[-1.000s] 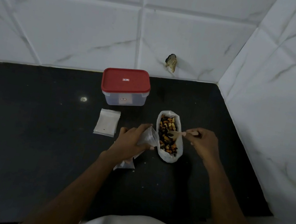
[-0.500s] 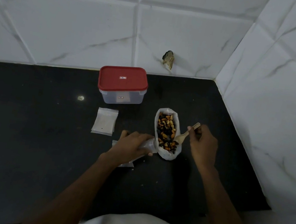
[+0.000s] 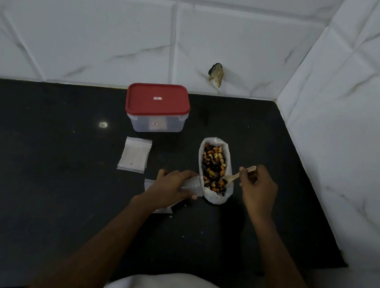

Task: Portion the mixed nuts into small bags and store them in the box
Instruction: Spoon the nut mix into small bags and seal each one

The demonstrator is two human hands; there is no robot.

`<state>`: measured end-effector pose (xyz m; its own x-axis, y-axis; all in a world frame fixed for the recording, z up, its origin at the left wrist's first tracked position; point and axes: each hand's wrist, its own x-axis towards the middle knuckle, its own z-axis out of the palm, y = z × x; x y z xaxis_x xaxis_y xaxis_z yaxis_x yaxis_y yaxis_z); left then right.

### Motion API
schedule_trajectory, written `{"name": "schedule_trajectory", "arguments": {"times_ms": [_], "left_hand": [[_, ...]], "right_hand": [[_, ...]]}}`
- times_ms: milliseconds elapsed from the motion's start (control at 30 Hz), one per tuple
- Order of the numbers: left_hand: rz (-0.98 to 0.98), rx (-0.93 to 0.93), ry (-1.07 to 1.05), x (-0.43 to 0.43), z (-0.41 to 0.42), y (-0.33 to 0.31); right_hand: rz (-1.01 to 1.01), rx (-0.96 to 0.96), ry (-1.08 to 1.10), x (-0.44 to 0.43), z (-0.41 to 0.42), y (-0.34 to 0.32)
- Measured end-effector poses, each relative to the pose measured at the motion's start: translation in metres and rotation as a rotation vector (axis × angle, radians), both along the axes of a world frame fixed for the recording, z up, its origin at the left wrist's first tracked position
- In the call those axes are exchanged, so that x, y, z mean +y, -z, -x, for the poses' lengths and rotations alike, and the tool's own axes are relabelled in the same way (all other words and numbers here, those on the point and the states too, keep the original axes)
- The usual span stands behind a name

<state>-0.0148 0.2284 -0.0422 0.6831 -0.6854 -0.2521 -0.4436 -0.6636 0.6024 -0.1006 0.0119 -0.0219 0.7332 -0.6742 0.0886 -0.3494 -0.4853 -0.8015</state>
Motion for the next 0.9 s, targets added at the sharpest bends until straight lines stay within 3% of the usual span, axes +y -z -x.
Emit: {"name": "schedule_trajectory", "arguments": {"times_ms": [133,400,900], "left_hand": [[0.002,0.012,0.003,-0.003,-0.001,0.003],[0.006,0.021,-0.004,-0.005,-0.004,0.008],[0.083,0.069,-0.051,0.000,-0.007,0.015]], "right_hand": [[-0.121,0.032,0.040,0.001,-0.006,0.012],[-0.556,0.065,0.097,0.001,-0.003,0.015],[-0.724,0.157,0.128,0.000,-0.005,0.015]]}}
